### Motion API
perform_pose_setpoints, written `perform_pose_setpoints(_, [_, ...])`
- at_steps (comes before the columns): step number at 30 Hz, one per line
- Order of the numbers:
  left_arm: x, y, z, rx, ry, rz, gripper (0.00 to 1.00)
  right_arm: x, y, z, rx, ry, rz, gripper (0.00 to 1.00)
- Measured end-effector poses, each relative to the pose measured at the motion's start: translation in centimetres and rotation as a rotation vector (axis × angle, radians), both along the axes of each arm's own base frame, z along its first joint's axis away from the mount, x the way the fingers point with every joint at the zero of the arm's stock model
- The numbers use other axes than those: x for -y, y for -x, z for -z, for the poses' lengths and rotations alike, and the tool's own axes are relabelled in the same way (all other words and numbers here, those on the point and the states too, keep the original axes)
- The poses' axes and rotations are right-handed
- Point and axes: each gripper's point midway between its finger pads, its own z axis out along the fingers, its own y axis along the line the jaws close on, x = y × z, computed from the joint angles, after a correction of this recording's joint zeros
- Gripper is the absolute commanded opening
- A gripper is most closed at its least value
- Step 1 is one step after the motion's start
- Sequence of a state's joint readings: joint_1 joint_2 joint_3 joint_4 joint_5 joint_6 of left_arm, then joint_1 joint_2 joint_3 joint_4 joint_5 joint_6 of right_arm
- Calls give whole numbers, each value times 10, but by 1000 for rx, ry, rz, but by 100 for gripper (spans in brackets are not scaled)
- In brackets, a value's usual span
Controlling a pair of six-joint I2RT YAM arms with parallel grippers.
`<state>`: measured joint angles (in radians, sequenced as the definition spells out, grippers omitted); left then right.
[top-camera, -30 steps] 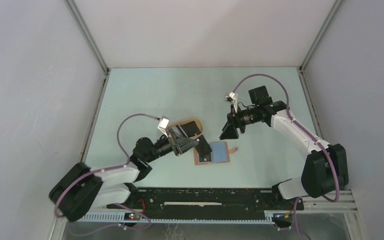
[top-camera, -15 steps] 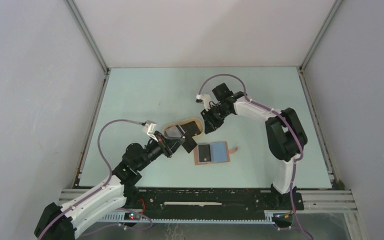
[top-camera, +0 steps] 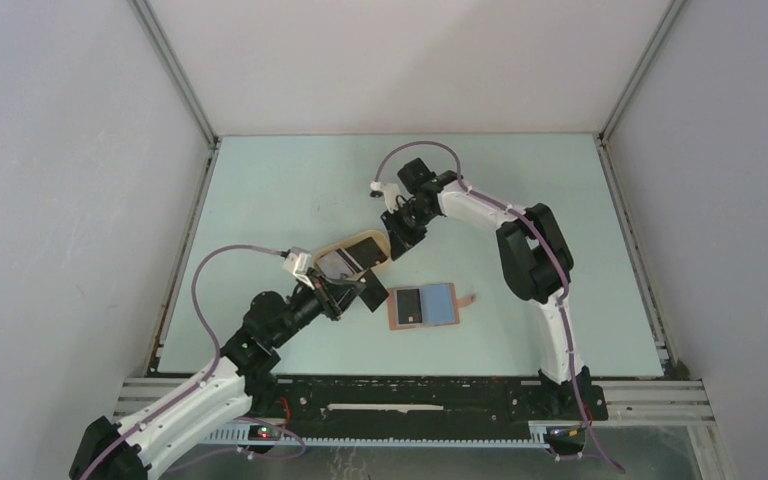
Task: Put the credit cards into the card holder
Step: Move the storage box to the center of the board.
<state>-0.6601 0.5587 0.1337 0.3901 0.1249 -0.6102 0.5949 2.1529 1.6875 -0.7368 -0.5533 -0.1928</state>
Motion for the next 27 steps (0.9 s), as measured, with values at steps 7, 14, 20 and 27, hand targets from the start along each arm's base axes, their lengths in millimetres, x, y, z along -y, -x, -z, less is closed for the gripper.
perform_pose_setpoints(7, [0, 2, 0, -11, 26, 0, 0, -33, -34, -5, 38, -39, 8, 26])
perform_pose_setpoints(14, [10, 0, 11, -83, 95, 18, 0, -10, -8, -29, 32, -64, -38, 31])
perform_pose_setpoints(20, [27, -3, 35, -180, 90, 71, 0, 63, 52, -108, 111, -190, -38, 34])
perform_pose_setpoints(27, [45, -11, 56, -240, 90, 119, 0, 115, 74, -147, 205, -378, 30, 30])
